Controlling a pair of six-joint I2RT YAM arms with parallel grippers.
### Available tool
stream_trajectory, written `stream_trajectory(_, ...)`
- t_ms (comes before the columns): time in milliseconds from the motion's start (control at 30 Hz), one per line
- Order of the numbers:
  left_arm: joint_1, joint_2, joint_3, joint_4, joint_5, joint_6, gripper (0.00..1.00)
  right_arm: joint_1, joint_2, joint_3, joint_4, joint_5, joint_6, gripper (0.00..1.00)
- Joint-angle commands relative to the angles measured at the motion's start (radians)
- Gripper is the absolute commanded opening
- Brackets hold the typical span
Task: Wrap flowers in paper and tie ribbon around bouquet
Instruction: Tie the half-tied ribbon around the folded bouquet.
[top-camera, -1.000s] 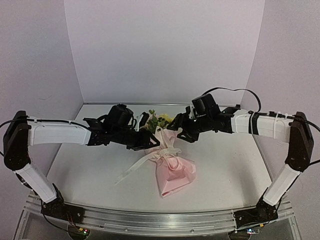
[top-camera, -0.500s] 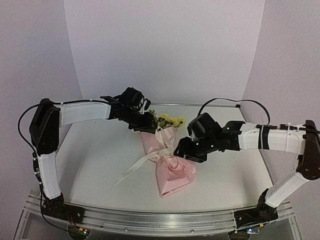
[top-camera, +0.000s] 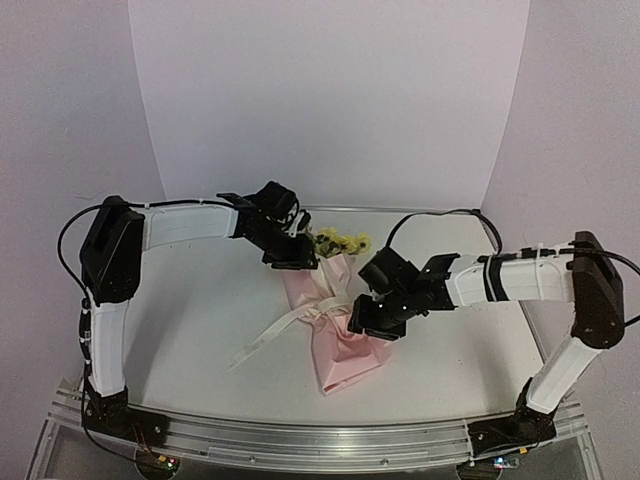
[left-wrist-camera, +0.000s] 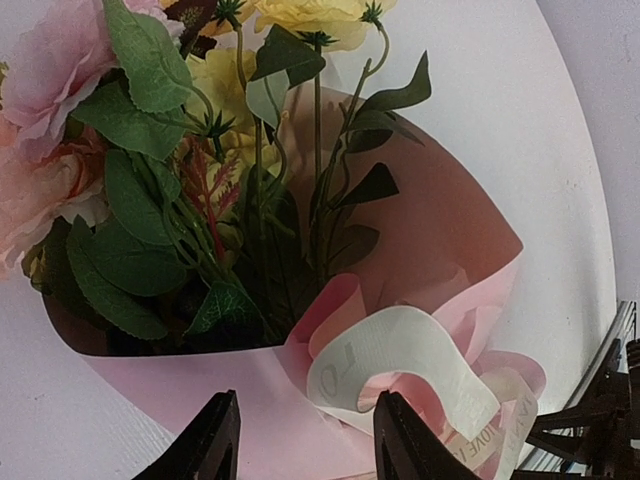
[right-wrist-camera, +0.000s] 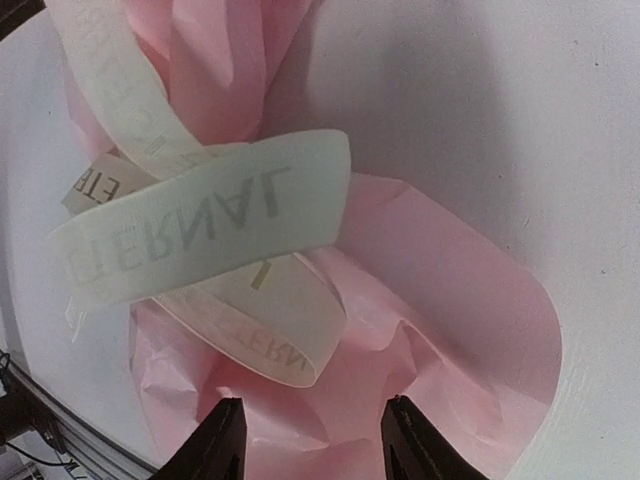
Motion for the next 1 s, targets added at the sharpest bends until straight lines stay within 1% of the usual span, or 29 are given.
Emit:
stream_trajectory(0, -0.001, 0.022, 0.075, -0.009, 0.027, 0.029, 0.48, 0.009, 0.049, 0.043, 0.028, 0.033, 0.02, 0.47)
stream_trajectory(233, -0.001, 0.041, 0.093, 0.014, 0.054, 0.019, 0.46, 0.012, 0.089, 0.063, 0.029, 0.05, 0.03, 0.42)
stream_trajectory(433, -0.001, 0.045, 0.082, 0.037, 0.063, 0.008, 0.4, 0.013, 0.103, 0.082, 0.028, 0.064, 0.037, 0.36)
stream_trajectory(600, -0.002, 0.031, 0.063, 0.061, 0.068, -0.006, 0.24, 0.015, 0.101, 0.094, 0.025, 0.074, 0.045, 0.19)
stream_trajectory(733, -0.003, 0.004, 0.028, 0.09, 0.07, -0.022, 0.12, 0.015, 0.098, 0.105, 0.013, 0.104, 0.037, 0.01)
stream_trajectory(867, -0.006, -0.046, -0.031, 0.113, 0.071, -0.043, 0.01, 0.02, 0.072, 0.126, -0.033, 0.143, 0.022, 0.0)
stream_trajectory(967, -0.011, -0.095, -0.077, 0.122, 0.068, -0.058, 0.0, 0.023, 0.043, 0.155, -0.09, 0.181, 0.006, 0.0)
